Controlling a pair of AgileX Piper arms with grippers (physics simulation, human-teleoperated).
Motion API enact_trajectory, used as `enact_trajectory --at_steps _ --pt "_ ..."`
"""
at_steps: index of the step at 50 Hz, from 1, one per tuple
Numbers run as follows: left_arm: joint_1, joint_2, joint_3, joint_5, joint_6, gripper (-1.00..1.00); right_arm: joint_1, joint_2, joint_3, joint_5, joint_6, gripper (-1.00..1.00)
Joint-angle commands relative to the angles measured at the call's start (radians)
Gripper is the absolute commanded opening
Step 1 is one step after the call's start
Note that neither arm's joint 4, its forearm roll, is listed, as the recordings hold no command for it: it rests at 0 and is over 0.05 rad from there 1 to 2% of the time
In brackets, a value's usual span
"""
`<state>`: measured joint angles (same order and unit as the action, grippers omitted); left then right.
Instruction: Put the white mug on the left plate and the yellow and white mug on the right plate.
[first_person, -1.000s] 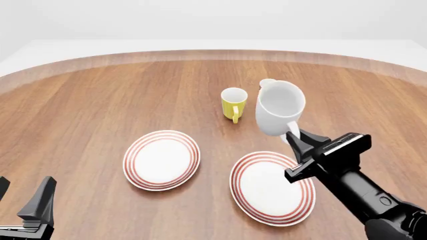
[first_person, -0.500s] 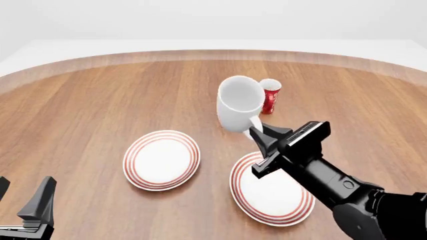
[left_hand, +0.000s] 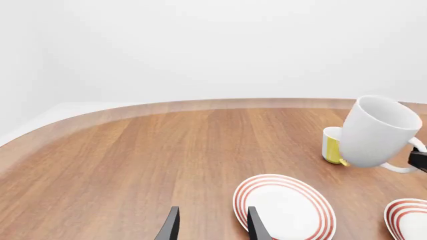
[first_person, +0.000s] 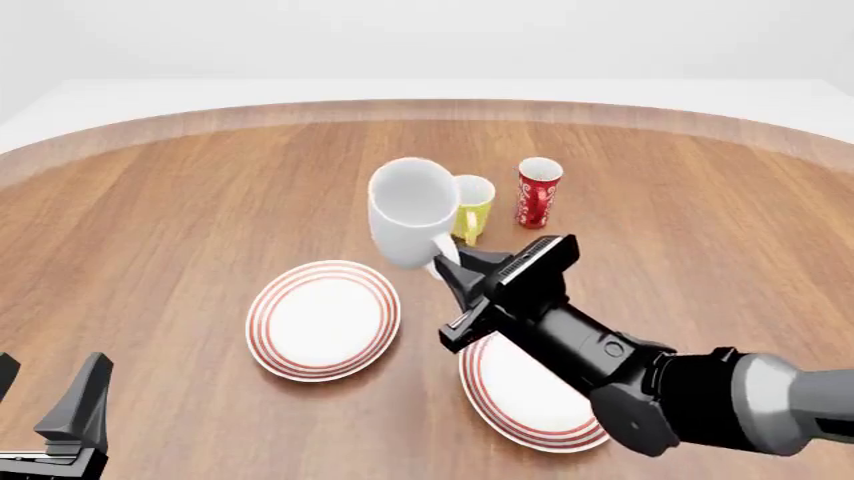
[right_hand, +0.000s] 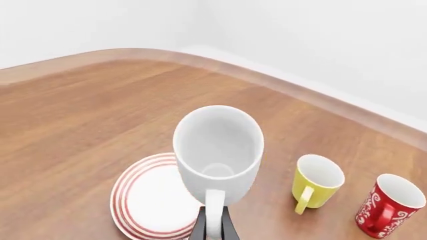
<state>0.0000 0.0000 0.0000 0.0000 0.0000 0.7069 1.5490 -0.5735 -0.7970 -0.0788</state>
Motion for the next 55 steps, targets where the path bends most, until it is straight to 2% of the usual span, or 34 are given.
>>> enact_trajectory --at_steps 1,19,32,33,36,55 --pt "0.0 0.0 0.0 0.0 0.0 1.0 0.034 0.085 -0.074 -0.01 0.018 -1.0" --pt "0.0 0.0 0.0 0.0 0.0 1.0 0.091 0.204 -0.168 -0.017 0.042 -1.0" --pt "0.0 0.0 0.0 0.0 0.0 1.0 0.102 0.229 -0.18 -0.023 0.046 -1.0" --pt "0.0 0.0 0.0 0.0 0.0 1.0 0.121 0.295 -0.206 -0.037 0.067 -1.0" --pt "0.0 0.0 0.0 0.0 0.0 1.0 0.122 0.325 -0.211 -0.047 0.075 -1.0" --pt "0.0 0.0 0.0 0.0 0.0 1.0 0.132 0.432 -0.248 -0.044 0.104 -1.0"
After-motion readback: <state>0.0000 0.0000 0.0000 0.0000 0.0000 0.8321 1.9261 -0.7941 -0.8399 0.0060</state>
